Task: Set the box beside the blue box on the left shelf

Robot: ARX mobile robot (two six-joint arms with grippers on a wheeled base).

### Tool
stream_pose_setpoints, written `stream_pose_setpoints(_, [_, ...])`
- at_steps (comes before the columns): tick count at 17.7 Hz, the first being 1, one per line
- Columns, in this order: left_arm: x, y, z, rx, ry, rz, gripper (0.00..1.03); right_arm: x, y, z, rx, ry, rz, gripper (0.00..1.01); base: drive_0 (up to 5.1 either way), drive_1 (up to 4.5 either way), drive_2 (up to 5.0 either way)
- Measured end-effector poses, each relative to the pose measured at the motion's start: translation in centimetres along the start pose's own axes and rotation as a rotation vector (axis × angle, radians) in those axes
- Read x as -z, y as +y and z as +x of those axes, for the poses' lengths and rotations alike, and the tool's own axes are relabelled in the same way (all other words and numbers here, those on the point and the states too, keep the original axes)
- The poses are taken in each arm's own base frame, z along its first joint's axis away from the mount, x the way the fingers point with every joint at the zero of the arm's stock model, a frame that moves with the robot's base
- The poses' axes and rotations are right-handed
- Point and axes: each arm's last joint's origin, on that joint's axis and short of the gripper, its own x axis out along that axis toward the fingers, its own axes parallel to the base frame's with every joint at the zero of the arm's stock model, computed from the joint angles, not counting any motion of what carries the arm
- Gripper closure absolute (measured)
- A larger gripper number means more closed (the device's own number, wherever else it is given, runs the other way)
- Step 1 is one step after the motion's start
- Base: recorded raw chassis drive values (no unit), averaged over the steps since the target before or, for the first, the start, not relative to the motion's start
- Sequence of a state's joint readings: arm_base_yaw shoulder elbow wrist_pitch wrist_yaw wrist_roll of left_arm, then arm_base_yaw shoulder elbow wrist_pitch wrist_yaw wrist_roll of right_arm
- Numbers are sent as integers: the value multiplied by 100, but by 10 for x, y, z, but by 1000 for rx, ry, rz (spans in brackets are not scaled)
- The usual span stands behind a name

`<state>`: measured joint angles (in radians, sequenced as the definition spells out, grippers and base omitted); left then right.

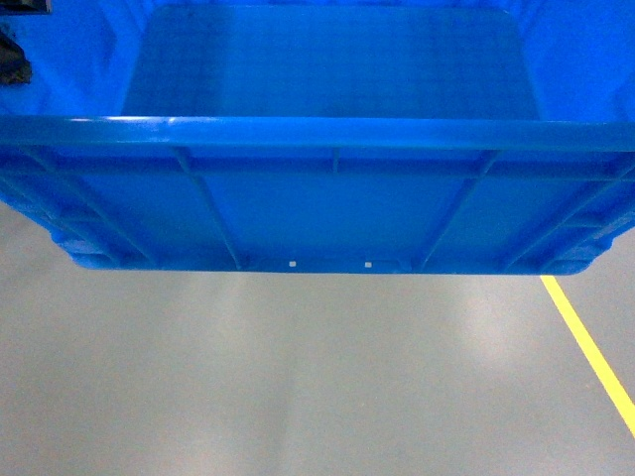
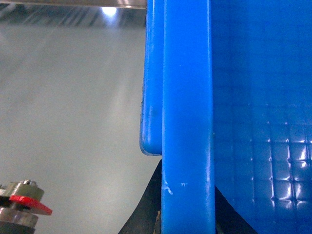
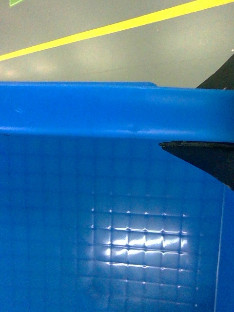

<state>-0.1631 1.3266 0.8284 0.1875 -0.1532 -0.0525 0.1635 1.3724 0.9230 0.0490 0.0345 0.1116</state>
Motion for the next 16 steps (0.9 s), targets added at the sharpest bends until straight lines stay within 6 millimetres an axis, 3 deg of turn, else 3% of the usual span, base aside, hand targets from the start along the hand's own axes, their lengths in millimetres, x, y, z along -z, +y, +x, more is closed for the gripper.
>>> stream_pose_setpoints(6, [-1,-1,-1,3,-5,1,97,-1,0,-2,3,-7,0,94,-167,-167,-167])
stream_pose_setpoints(16, [-1,0,-1,1,-3,0,97,-1,0,-2,2,-6,0,94,18,437,-402])
